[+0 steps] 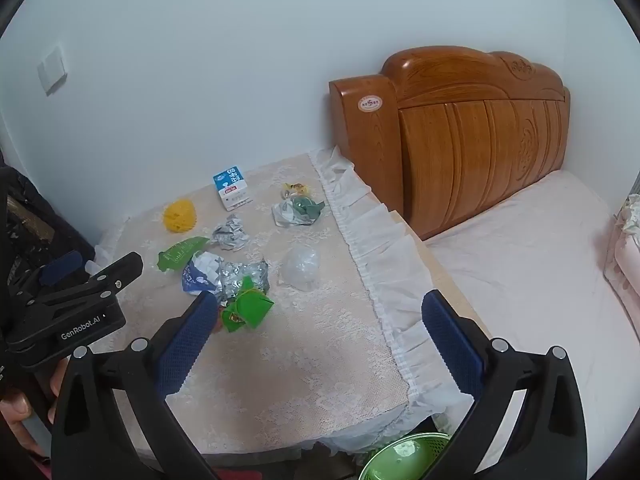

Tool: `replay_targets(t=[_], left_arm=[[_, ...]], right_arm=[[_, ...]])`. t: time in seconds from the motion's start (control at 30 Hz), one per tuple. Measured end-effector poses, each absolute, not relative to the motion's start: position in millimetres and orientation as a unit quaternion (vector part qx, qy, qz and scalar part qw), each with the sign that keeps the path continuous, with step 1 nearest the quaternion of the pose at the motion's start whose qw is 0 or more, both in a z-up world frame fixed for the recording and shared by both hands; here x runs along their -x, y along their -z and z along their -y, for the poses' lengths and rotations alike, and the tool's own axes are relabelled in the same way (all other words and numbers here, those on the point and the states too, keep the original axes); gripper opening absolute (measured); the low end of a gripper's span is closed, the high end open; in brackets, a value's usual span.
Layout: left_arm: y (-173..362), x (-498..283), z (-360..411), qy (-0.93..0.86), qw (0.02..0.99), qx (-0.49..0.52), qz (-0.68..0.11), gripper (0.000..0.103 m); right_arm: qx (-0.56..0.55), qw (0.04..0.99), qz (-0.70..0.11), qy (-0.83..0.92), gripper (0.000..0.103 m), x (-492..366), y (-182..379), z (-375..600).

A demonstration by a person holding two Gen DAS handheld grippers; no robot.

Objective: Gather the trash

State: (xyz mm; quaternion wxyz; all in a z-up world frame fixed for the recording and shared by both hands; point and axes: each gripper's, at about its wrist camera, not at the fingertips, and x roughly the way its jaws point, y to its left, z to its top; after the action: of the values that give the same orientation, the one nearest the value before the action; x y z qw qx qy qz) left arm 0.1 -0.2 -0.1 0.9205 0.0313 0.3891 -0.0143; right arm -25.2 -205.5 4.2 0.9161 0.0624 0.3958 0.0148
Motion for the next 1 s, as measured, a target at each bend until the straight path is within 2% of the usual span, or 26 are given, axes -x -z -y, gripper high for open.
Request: replay_targets(t=[1.0], left_arm=[[8.6,2.5,-3.3,0.015,0.911,-0.011,-0.411,0.095]], right_arm=[[-0.042,0.906,-0.422,0.006,0.101,21.8,1.5,198.7]])
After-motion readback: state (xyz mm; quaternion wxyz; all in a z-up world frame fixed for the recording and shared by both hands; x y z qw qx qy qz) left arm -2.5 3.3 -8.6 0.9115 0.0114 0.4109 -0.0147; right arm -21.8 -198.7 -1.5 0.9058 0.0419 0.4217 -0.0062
